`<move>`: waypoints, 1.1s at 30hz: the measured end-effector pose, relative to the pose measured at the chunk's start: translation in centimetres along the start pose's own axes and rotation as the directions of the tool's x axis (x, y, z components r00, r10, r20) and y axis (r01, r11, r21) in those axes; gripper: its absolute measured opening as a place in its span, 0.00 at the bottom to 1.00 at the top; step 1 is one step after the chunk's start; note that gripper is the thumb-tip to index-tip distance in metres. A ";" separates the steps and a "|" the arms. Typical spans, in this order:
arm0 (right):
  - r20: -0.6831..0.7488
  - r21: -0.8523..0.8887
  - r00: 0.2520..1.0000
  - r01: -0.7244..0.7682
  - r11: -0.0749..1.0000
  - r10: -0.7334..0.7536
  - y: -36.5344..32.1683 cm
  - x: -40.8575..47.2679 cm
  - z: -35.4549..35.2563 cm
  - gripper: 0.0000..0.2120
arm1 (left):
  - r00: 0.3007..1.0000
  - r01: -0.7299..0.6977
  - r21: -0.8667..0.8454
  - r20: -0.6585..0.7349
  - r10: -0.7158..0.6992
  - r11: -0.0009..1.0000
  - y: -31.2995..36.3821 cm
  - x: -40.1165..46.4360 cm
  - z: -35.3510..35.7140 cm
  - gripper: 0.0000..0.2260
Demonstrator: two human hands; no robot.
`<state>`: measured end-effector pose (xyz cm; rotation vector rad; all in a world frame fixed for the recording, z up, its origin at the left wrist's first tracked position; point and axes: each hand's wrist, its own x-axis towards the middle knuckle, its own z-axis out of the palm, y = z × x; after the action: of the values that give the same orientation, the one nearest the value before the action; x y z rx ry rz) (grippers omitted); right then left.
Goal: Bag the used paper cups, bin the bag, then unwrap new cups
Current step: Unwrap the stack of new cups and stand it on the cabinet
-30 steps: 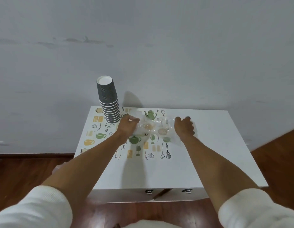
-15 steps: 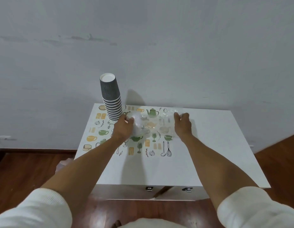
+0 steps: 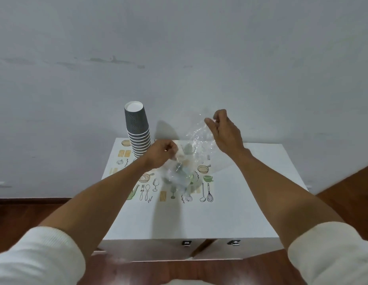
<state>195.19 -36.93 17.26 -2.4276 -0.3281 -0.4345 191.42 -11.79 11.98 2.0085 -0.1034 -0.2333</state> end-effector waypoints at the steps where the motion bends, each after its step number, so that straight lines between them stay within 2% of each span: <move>1: -0.065 0.054 0.995 -0.073 0.996 0.076 0.4 0.0 -0.1 0.22 | 1.000 -0.004 -0.026 -0.008 0.004 1.000 0.1 -0.4 -0.1 0.06; 2: -0.101 0.141 0.978 -0.168 0.976 0.183 0.8 -0.1 0.0 0.28 | 1.000 -0.004 -0.051 -0.027 0.003 0.999 0.1 -0.6 -0.2 0.06; 3: -0.072 0.269 0.948 -0.281 0.921 0.310 0.7 -0.4 0.0 0.35 | 0.999 0.001 -0.073 -0.051 -0.004 0.997 0.1 -0.8 -0.4 0.06; 4: 0.039 0.434 0.902 -0.402 0.806 0.429 0.4 -0.8 0.1 0.42 | 0.997 0.007 -0.091 -0.073 -0.014 0.996 0.0 -0.8 -0.6 0.07; 5: 0.220 0.552 0.839 -0.528 0.645 0.498 0.2 -1.3 0.3 0.48 | 0.996 0.010 -0.102 -0.093 -0.019 0.995 -0.1 -0.9 -0.8 0.07; 6: 0.414 0.587 0.765 -0.638 0.498 0.492 -0.1 -2.0 0.7 0.50 | 0.994 0.008 -0.111 -0.103 -0.020 0.994 -0.2 -1.0 -1.0 0.07; 7: 0.564 0.556 0.700 -0.715 0.425 0.439 -0.4 -2.8 1.2 0.47 | 0.994 0.004 -0.117 -0.106 -0.017 0.993 -0.2 -1.2 -1.1 0.07; 9: 0.675 0.512 0.656 -0.747 0.424 0.339 -1.2 -4.5 2.4 0.33 | 0.994 0.006 -0.160 -0.107 -0.023 0.987 0.4 -1.8 -1.1 0.06; 11: 0.645 0.533 0.695 -0.707 0.465 0.318 -2.5 -5.4 3.6 0.20 | 0.994 0.052 -0.261 -0.079 -0.075 0.964 0.8 -2.3 -1.5 0.05; 13: 0.585 0.557 0.743 -0.659 0.505 0.325 -3.7 -5.5 3.9 0.14 | 0.987 0.147 -0.339 -0.011 -0.160 0.929 1.3 -2.8 -1.9 0.07; 15: 0.558 0.565 0.764 -0.635 0.527 0.323 -4.5 -5.5 3.8 0.14 | 0.981 0.194 -0.347 0.053 -0.187 0.918 1.1 -3.2 -2.6 0.08; 18: 0.522 0.564 0.764 -0.643 0.518 0.380 -4.7 -5.9 3.7 0.16 | 0.989 0.146 -0.332 0.059 -0.134 0.932 0.6 -3.8 -2.9 0.06; 22: 0.526 0.684 0.716 -0.677 0.273 0.458 -6.5 -7.6 4.0 0.10 | 0.980 0.192 -0.507 0.137 -0.142 0.840 -0.5 -5.0 -2.8 0.11; 23: 0.530 0.696 0.712 -0.675 0.243 0.460 -6.9 -8.0 4.3 0.11 | 0.973 0.224 -0.551 0.166 -0.158 0.803 -0.8 -5.2 -2.8 0.11; 26: 0.491 0.673 0.743 -0.655 0.344 0.454 -7.4 -9.2 5.3 0.15 | 0.931 0.364 -0.645 0.251 -0.264 0.672 -2.1 -6.1 -3.7 0.12; 28: 0.460 0.650 0.760 -0.640 0.409 0.458 -8.0 -9.7 5.5 0.18 | 0.887 0.461 -0.681 0.328 -0.325 0.569 -2.2 -7.1 -4.7 0.19; 30: 0.449 0.651 0.771 -0.629 0.426 0.452 -8.7 -9.6 5.8 0.18 | 0.851 0.526 -0.611 0.390 -0.353 0.592 -1.9 -8.4 -5.5 0.30; 33: 0.455 0.680 0.787 -0.609 0.408 0.415 -9.5 -9.2 6.6 0.16 | 0.857 0.509 -0.487 0.362 -0.367 0.710 -1.7 -10.0 -5.6 0.30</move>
<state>185.06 -26.64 14.10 -1.5064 0.1584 0.2581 182.74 -4.31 13.95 1.3608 0.2812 -0.7331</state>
